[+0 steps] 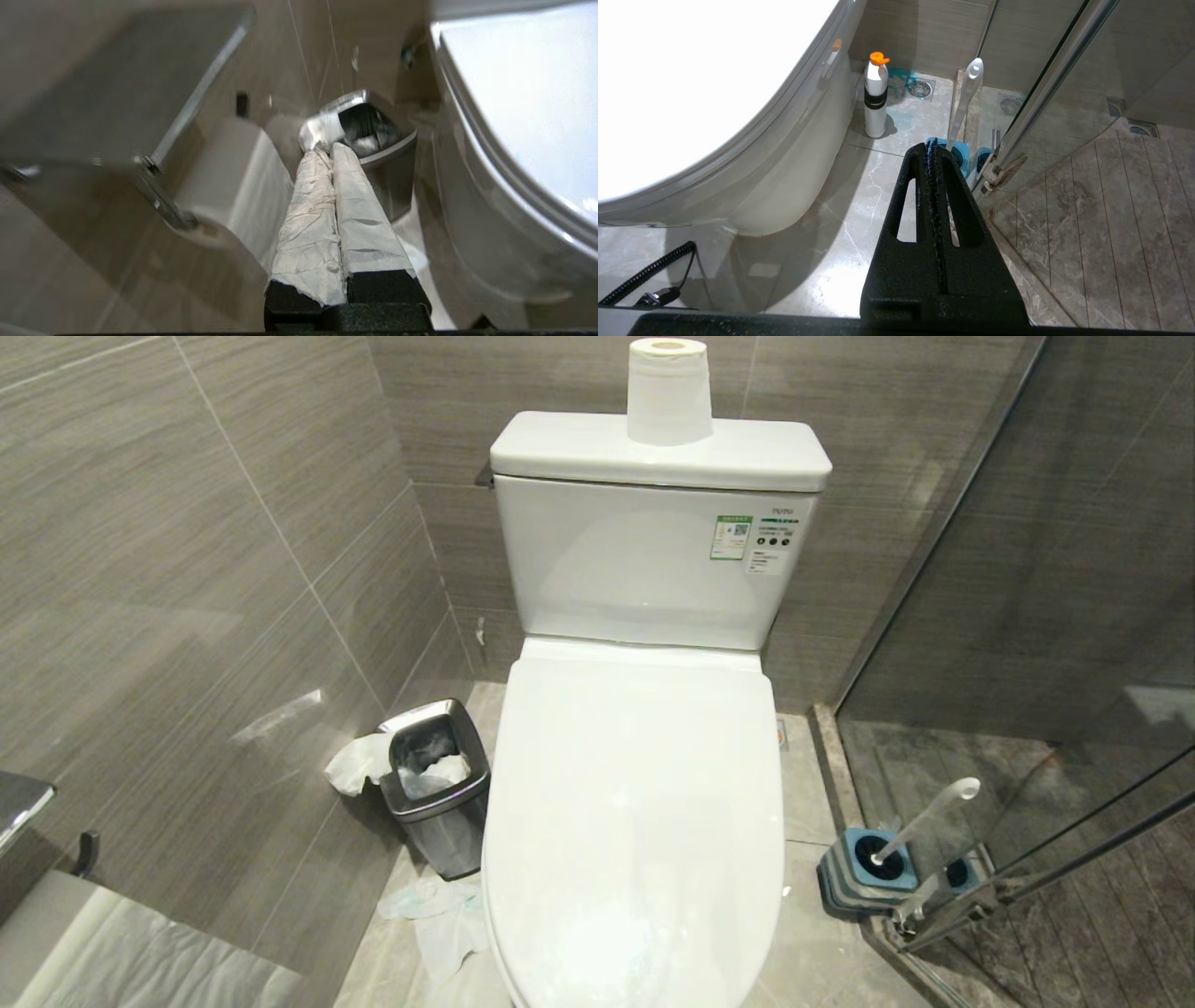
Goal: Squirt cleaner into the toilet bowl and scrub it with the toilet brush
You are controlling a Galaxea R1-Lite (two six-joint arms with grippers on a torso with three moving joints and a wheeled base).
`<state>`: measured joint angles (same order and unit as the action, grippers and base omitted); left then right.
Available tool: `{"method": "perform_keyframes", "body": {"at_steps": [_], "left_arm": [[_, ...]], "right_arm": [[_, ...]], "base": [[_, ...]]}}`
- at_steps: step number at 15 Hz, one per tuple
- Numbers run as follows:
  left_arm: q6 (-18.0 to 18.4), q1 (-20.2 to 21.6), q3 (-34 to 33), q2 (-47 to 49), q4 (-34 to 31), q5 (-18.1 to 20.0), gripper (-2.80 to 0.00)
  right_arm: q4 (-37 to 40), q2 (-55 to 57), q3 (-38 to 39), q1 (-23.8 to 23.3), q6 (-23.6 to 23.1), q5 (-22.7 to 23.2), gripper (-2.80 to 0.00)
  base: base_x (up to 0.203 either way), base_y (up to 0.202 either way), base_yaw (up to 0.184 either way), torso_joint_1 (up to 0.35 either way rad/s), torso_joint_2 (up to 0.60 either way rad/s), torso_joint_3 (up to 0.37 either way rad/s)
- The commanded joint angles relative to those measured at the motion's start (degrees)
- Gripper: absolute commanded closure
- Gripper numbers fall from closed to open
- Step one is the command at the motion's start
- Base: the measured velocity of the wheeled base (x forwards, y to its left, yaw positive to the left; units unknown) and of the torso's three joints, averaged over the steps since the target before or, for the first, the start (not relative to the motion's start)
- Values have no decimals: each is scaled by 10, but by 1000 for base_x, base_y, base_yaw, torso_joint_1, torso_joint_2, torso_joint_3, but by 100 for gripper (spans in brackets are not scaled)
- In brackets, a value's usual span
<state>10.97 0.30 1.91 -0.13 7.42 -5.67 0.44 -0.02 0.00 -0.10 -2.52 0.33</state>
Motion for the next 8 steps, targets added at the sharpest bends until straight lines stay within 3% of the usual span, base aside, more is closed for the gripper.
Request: {"method": "perform_keyframes", "body": {"at_steps": [1,4,8], "left_arm": [[-2,0,-19,1,-4,9,0],[-1,0,-18,1,-39,57,0],[-15,0,-14,2,-91,77,0]], "right_arm": [[0,-1,1,0,0,0,0],[0,-1,1,0,0,0,0],[0,-1,1,0,0,1,0]], "base": [[0,0,0,0,0,0],[0,0,0,0,0,0],[0,0,0,0,0,0]]}}
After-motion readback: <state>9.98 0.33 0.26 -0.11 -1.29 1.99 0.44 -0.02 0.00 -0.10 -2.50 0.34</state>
